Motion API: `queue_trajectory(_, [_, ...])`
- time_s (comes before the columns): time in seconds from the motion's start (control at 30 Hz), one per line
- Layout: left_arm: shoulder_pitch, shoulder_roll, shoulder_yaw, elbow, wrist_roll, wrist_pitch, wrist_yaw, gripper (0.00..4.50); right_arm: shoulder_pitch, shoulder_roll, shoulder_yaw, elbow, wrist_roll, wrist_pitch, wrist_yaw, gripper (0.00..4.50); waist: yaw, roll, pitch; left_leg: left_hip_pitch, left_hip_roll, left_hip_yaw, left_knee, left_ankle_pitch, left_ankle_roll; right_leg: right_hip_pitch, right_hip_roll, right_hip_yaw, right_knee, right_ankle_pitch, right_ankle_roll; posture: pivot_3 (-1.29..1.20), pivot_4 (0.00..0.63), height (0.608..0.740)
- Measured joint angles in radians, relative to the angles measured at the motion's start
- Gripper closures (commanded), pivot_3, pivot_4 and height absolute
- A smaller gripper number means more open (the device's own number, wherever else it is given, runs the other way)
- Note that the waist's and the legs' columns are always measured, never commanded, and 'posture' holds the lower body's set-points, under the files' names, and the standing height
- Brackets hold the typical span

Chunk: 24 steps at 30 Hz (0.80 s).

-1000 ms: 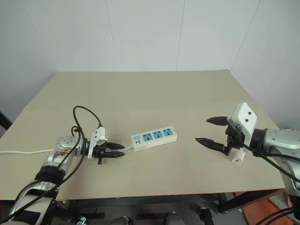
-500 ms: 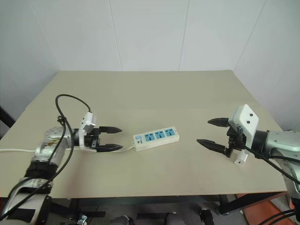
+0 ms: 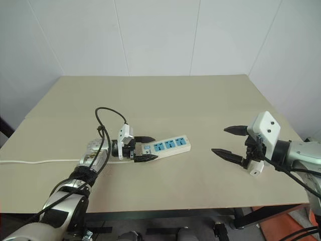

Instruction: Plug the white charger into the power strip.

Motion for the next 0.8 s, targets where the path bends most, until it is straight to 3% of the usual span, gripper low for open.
queue_trajectory(0.3, [-0.010, -0.017, 0.016, 0.115, 0.028, -0.086, 0.040, 0.03, 0.014, 0.000, -0.007, -0.014, 0.026, 0.002, -0.006, 0.00, 0.001, 0.000, 0.000, 0.000, 0.000, 0.000, 0.000, 0.000, 0.000, 0.000, 0.000, 0.000, 0.000, 0.000, 0.000, 0.00, 0.150, 0.740])
queue_trajectory(0.8, [-0.010, -0.039, 0.018, 0.135, 0.071, -0.112, 0.072, 0.03, 0.022, -0.011, -0.035, -0.031, 0.033, 0.012, -0.007, 0.00, 0.003, 0.000, 0.000, 0.002, -0.001, 0.000, 0.000, 0.000, 0.000, 0.002, 0.000, 0.000, 0.000, 0.000, 0.001, 0.00, 0.150, 0.740])
